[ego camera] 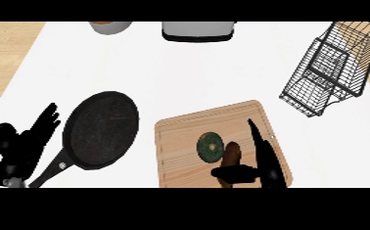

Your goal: Pick the squash from the cutting board and place it in the tiered basket

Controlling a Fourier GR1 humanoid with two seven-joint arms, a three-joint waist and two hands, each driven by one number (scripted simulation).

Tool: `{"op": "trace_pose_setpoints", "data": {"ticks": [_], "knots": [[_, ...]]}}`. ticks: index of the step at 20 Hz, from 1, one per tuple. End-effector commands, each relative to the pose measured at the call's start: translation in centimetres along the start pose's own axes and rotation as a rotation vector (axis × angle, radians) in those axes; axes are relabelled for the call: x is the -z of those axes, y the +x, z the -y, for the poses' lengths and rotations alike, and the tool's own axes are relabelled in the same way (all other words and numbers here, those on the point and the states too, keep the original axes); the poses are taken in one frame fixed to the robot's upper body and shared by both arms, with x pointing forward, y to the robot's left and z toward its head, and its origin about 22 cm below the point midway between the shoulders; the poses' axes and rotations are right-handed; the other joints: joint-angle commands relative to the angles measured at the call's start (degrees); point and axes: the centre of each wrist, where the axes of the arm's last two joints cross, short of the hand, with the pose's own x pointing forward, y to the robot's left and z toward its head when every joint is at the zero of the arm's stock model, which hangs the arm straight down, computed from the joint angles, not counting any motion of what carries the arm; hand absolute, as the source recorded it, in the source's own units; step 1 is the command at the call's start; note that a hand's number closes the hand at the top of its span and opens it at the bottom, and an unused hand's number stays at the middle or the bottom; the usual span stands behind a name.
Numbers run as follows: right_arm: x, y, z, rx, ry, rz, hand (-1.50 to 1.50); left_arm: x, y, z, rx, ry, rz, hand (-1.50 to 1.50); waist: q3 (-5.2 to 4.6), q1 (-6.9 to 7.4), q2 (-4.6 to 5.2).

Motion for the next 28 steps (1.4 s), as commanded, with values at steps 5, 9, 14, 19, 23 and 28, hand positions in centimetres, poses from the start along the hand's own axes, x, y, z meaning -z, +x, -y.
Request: {"op": "trace_pose_setpoints", "data": {"ticks": [5, 9, 14, 19, 23, 28], "knots": [[2.2, 0.5, -2.9, 0.013, 0.027, -0.008, -1.50, 0.1, 1.2, 1.9, -0.006, -0.003, -0.007, 0.00, 0.07, 0.08, 0.08], [2.9, -0.5, -3.8, -0.001, 0.032, -0.003, -1.50, -0.2, -0.9, 0.5, 0.000, 0.008, -0.008, 0.00, 0.07, 0.16, 0.09], [3.9, 1.5, -5.4, -0.008, 0.081, 0.013, -1.50, 0.2, 0.8, -0.5, 0.003, -0.007, -0.007, 0.00, 0.09, 0.52, 0.13], [3.6, 0.5, -4.3, -0.003, -0.020, 0.159, 1.50, 0.7, -1.2, 1.4, 0.015, 0.009, 0.023, 0.00, 0.06, 0.04, 0.09], [2.0, 1.0, -5.0, 0.035, -0.082, 0.179, 1.50, -0.5, 1.2, 0.6, 0.005, 0.009, -0.002, 0.00, 0.07, 0.12, 0.00], [0.3, 0.7, -2.1, 0.043, -0.173, 0.171, 1.50, 1.6, -0.1, 0.2, 0.002, 0.030, 0.000, 0.00, 0.03, -0.39, 0.01]]}}
